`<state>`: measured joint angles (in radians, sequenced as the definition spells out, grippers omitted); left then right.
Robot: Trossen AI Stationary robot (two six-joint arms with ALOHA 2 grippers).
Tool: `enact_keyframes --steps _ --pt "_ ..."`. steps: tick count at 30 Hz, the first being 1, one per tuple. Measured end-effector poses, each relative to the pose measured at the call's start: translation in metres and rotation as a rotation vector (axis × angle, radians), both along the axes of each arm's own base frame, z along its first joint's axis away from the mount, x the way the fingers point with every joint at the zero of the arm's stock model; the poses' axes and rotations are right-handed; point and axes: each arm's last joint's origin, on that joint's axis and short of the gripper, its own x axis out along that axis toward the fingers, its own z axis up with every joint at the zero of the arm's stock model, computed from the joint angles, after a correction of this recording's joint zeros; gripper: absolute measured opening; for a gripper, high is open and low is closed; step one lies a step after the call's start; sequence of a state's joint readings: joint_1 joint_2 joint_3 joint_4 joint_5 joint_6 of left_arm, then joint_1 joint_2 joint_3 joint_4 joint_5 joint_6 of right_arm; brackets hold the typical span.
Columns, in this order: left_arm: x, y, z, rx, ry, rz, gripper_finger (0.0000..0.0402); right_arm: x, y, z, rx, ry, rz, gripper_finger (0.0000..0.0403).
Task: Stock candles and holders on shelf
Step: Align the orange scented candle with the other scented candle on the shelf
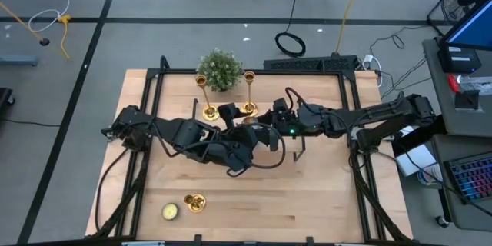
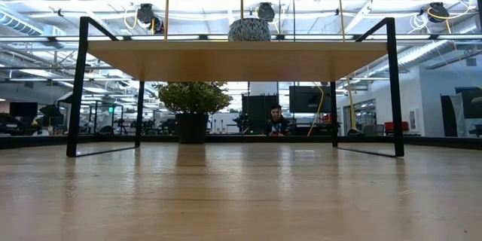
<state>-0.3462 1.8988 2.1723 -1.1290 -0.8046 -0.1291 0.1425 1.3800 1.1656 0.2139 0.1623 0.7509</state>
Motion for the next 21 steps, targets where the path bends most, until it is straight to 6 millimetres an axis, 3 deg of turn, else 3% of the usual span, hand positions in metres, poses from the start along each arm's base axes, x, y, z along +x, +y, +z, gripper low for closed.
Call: enact_keyframes --steps 21 --pt "0.003 0.010 -0.009 -0.069 0.038 0.022 0.0397 -0.001 0.005 0.002 -0.025 -0.016 -0.009 0.0302"
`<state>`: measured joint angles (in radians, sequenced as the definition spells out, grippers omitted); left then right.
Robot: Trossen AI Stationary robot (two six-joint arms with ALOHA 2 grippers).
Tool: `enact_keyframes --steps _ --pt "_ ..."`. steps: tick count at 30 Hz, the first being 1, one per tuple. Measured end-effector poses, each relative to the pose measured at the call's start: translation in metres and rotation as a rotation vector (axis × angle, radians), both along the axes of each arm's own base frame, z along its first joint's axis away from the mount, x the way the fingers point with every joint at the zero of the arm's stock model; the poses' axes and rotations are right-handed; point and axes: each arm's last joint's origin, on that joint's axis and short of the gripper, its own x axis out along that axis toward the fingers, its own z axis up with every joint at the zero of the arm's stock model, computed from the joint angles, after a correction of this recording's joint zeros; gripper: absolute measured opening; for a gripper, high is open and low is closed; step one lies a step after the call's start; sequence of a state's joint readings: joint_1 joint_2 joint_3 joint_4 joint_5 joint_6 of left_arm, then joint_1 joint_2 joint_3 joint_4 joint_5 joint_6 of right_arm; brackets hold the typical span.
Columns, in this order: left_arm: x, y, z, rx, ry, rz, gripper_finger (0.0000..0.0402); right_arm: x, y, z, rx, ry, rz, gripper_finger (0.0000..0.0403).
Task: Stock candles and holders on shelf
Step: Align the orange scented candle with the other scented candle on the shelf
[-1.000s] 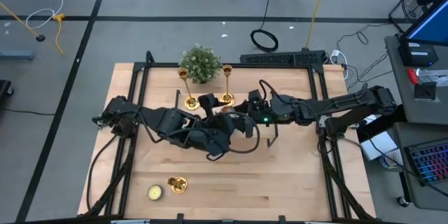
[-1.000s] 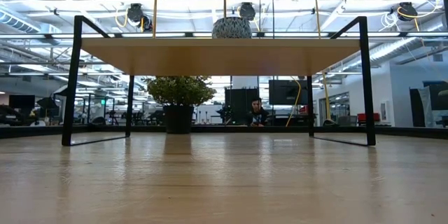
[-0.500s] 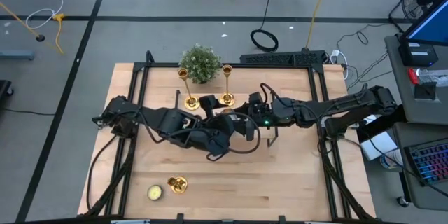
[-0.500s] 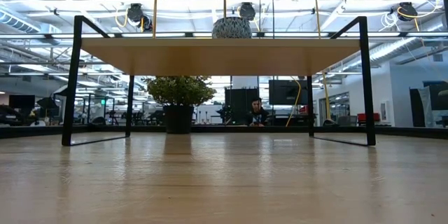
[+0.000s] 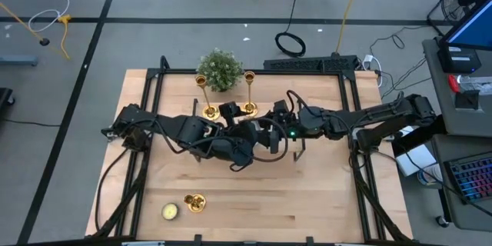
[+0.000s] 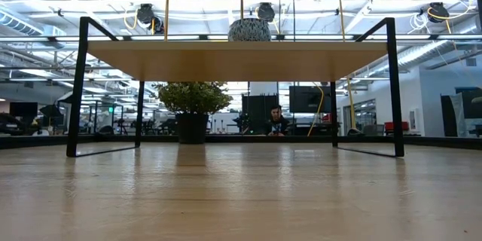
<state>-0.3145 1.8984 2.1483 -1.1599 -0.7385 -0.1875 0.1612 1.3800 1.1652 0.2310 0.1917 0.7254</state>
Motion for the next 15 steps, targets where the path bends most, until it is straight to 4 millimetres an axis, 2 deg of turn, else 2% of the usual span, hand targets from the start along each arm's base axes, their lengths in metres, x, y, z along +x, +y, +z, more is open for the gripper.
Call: enact_keyframes --steps 12,15 --pt "0.0000 0.0003 0.0002 0.003 -0.008 0.012 0.0396 0.0000 -0.0005 -0.0003 -0.006 0.003 -0.017 0.0302" --pt "0.0000 0.0004 0.0003 0.007 -0.009 0.015 0.0384 0.0000 -0.0005 -0.0002 -0.006 0.003 -0.017 0.0302"
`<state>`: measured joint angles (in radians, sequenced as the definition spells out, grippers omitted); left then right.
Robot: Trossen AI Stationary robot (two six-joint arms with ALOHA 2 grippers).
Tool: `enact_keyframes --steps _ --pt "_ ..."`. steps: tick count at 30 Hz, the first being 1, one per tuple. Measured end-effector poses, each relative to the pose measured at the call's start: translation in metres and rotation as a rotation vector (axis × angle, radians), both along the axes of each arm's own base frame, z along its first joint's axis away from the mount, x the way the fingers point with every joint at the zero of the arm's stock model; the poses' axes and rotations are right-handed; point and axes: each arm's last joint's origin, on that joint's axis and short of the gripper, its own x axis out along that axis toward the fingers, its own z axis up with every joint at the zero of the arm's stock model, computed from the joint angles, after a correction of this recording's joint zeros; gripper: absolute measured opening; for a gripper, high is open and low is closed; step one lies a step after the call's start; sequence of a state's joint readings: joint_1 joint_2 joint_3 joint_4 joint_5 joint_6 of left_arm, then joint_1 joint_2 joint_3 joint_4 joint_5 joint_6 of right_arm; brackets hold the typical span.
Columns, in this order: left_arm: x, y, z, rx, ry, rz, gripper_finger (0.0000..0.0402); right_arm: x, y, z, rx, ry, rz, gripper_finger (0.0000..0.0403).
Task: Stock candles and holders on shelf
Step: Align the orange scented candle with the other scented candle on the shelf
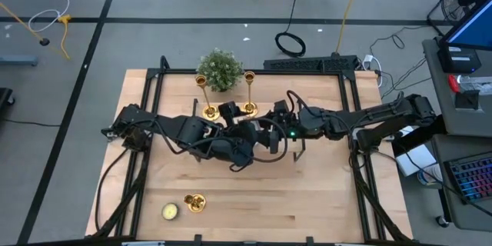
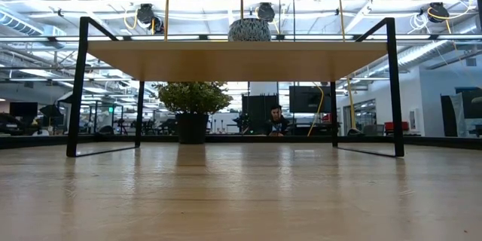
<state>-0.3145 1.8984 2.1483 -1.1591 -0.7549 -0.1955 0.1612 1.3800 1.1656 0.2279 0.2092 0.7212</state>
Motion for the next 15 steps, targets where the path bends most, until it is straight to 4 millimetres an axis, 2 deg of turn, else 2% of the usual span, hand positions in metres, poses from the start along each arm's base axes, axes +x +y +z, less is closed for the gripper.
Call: enact_keyframes --steps 7,15 --pt "0.0000 -0.0008 -0.0009 -0.025 0.012 -0.022 0.0297 -0.0002 0.0000 -0.0026 0.003 0.025 -0.001 0.0302" --pt "-0.0001 -0.0011 -0.0014 -0.055 0.004 -0.013 0.0299 0.0006 0.0004 -0.0040 0.018 0.032 0.000 0.0302"
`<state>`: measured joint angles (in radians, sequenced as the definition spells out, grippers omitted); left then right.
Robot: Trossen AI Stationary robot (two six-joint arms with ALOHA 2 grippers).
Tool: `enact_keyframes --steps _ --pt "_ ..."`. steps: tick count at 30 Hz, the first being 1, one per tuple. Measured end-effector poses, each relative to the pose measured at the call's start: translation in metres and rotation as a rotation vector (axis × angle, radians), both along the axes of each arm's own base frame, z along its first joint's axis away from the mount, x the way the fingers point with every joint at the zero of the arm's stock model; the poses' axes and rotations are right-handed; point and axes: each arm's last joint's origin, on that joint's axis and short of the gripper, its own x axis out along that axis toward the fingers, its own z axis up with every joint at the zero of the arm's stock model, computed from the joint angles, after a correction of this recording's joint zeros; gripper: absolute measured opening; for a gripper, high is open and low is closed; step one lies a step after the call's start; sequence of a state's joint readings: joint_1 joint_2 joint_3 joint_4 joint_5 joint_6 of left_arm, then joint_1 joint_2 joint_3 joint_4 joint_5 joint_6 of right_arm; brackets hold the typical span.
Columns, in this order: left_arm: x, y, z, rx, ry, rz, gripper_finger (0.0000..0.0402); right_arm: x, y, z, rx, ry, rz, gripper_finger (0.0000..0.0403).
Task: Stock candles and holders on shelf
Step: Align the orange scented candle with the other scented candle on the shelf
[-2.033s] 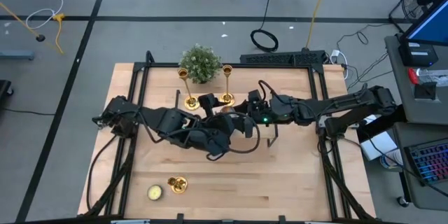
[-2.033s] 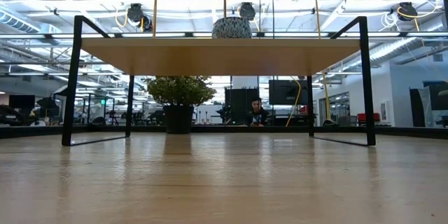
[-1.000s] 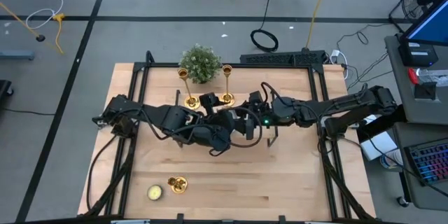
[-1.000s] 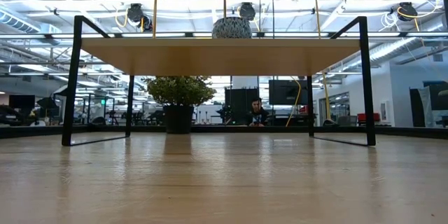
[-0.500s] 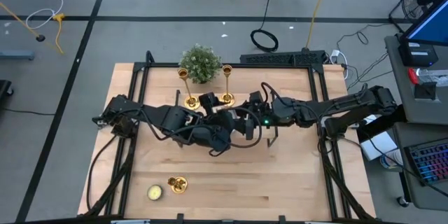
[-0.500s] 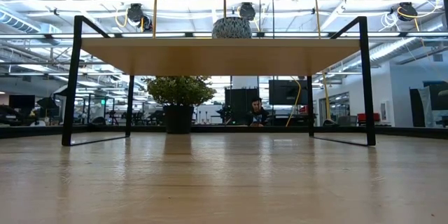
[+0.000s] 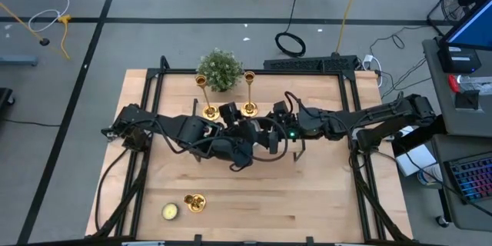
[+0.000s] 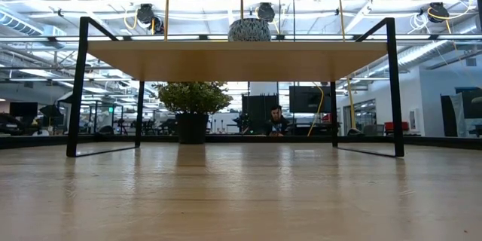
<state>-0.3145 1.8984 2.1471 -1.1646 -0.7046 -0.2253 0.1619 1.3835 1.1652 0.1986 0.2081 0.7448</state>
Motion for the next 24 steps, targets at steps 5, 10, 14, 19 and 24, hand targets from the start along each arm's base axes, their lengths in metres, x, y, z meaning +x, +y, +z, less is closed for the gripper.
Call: enact_keyframes --steps 5,10,14,19,24 --pt "0.000 -0.002 0.000 -0.024 -0.023 0.027 0.0312 0.000 0.000 0.000 -0.003 -0.001 0.003 0.0302" --pt "-0.001 -0.004 0.000 -0.052 -0.042 0.045 0.0294 0.000 0.000 0.000 0.000 -0.001 0.005 0.0302" --pt "-0.002 -0.004 -0.001 -0.088 -0.047 0.065 0.0294 0.000 0.000 0.000 0.002 0.001 0.004 0.0302" --pt "-0.006 -0.005 -0.004 -0.129 -0.033 0.104 0.0294 0.001 0.000 0.000 0.001 -0.004 0.004 0.0304" --pt "-0.010 -0.010 -0.005 -0.166 -0.030 0.131 0.0294 0.000 0.000 0.000 -0.007 -0.004 0.003 0.0332"
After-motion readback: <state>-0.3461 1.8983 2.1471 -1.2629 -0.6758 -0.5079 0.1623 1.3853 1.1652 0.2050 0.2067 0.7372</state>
